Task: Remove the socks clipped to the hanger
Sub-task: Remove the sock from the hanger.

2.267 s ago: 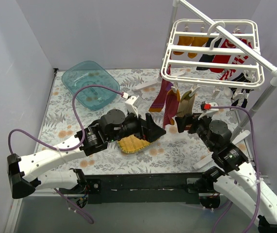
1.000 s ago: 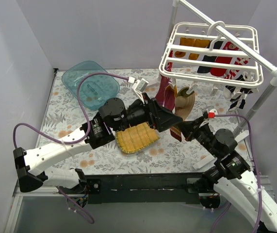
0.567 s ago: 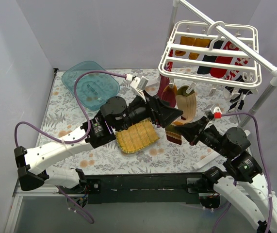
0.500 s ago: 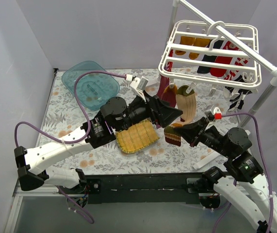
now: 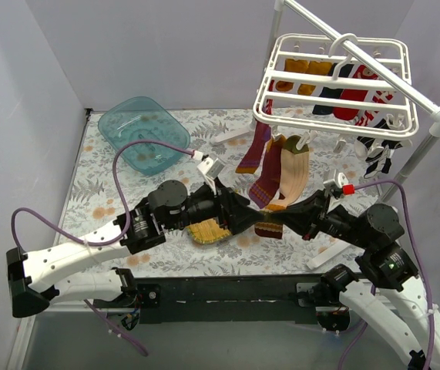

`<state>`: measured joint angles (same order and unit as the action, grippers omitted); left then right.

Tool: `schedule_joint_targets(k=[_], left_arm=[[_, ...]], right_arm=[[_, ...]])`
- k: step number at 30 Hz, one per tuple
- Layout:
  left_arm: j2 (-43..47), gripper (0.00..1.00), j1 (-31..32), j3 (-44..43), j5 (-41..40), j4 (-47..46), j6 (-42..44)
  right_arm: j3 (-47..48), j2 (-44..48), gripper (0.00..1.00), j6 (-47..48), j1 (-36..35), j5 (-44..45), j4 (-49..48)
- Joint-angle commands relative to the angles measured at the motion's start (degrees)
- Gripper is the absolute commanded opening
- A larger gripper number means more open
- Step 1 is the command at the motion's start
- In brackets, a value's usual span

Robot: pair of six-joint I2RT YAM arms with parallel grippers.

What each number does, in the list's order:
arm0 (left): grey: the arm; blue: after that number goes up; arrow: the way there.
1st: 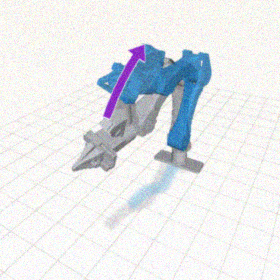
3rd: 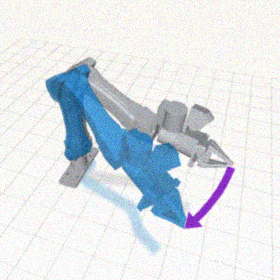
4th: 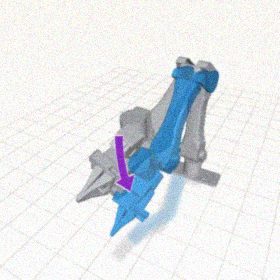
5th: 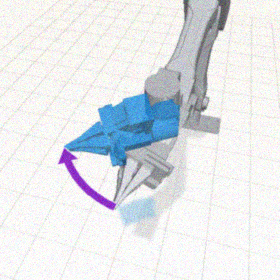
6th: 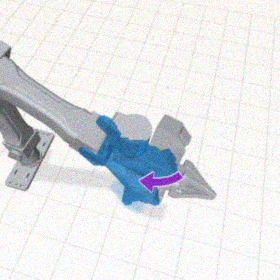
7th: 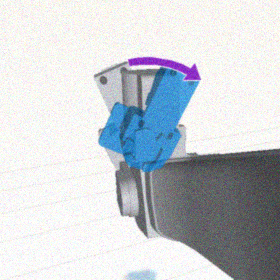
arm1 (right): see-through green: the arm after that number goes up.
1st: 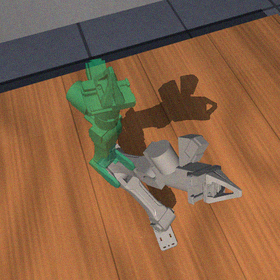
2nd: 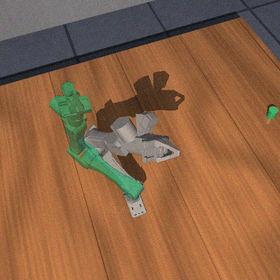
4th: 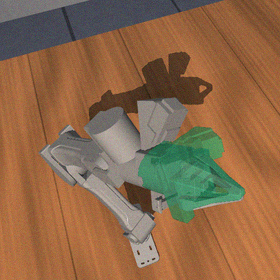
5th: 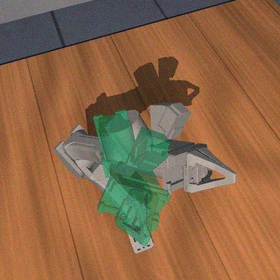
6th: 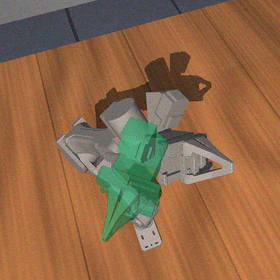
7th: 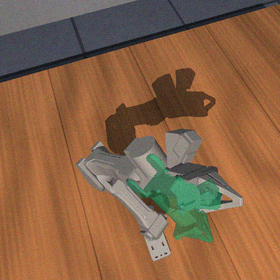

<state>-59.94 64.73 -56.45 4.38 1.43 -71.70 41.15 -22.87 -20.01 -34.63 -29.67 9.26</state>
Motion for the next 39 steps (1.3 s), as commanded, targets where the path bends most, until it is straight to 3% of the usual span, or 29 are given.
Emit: schedule_joint_targets(k=[1,12,21,24,27,28,31,32,35,39], left_arm=[[3.7,0.75,0.1,2.3,4.9,-1.1,4.1],[0.0,0.72,0.1,3.4,7.6,-4.5,7.6],[-0.2,0.52,0.1,5.4,7.0,-7.9,7.2],[-0.4,0.32,0.1,6.1,6.7,-9.6,6.8],[-0.8,0.02,0.1,6.3,5.2,-9.9,6.0],[-1.0,0.0,0.1,6.3,4.0,-9.9,5.7],[-0.9,0.0,0.1,6.6,1.2,-10.0,3.9],[-0.7,0.0,0.1,6.9,0.0,-9.5,3.1],[-0.6,0.0,0.1,6.4,-7.3,-5.9,-1.1],[-1.3,0.0,0.1,4.9,-11.0,0.1,-3.7]], right_arm=[[1.4,-1.7,0.01,-2.4,-0.1,-2.9,-6.6],[3.2,-5.3,0.01,-4.6,-0.1,-2.3,-8.7],[3.1,-6.1,0.01,-6.0,-0.2,-1.5,-10.6],[3.0,-6.3,0.01,-6.0,-0.2,-1.3,-10.6],[2.8,-6.3,0.01,-5.9,-0.2,-0.6,-10.3],[2.9,-6.2,0.01,-5.9,-0.2,-0.2,-10.1],[3.2,-5.8,0.18,-5.0,-0.1,1.7,-8.0],[3.5,-5.5,0.31,-4.4,-0.2,3.5,-5.8],[4.7,-3.0,0.5,-1.4,-0.1,10.1,-1.8],[6.1,1.7,0.62,0.5,-0.1,20.0,2.8]])
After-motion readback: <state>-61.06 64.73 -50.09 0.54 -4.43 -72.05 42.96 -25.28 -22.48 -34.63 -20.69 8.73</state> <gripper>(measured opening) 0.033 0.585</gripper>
